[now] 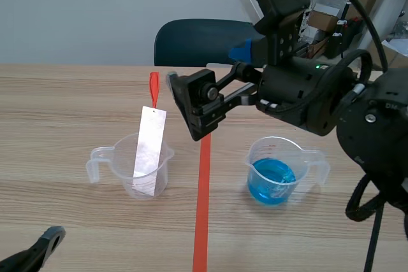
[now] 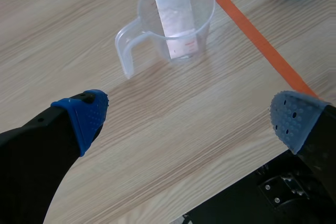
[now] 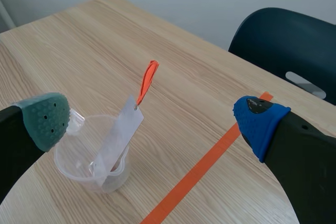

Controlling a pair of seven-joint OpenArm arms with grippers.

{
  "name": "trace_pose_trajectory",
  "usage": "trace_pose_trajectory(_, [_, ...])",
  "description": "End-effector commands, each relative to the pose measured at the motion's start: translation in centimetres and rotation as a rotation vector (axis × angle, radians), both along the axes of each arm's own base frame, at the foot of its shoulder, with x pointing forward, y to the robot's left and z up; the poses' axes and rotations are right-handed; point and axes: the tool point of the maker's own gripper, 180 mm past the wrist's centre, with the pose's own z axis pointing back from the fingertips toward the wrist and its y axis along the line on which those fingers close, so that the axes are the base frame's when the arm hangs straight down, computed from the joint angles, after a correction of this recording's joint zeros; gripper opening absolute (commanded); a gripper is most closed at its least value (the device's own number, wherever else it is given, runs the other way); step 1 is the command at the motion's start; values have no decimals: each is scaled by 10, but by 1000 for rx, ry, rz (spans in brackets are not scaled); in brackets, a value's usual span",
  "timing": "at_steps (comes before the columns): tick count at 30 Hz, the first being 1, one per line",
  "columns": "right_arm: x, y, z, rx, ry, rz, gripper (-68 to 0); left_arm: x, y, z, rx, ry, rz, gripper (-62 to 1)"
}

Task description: Do the redox reaction experiment. lift the metal plate out of the left beaker

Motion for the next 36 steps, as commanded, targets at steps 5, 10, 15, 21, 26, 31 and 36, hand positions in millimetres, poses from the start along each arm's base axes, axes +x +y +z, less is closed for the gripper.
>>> trace_pose_trajectory(5, [30,-5,19,-2,-66,-17,4,-7,5,7,-30,-22,40,14])
trace_pose_trajectory(10, [50,-10,2,21,-22,-21,4,-13,17,23,-55,-91,91,14])
trace_pose_trajectory(15, [58,-2,-9,44,9,27,4,-13,21,35,-75,-145,101,14])
trace_pose_trajectory(21, [54,14,-10,78,8,83,4,-13,22,35,-78,-152,107,14])
trace_pose_trajectory(26, [57,17,-6,95,-13,84,4,-15,30,32,-78,-154,144,14])
trace_pose_trajectory(31, [69,20,-17,86,16,71,4,-16,31,33,-85,-166,149,14])
trace_pose_trajectory(36, [74,24,-23,105,31,92,4,-15,31,35,-89,-175,148,14])
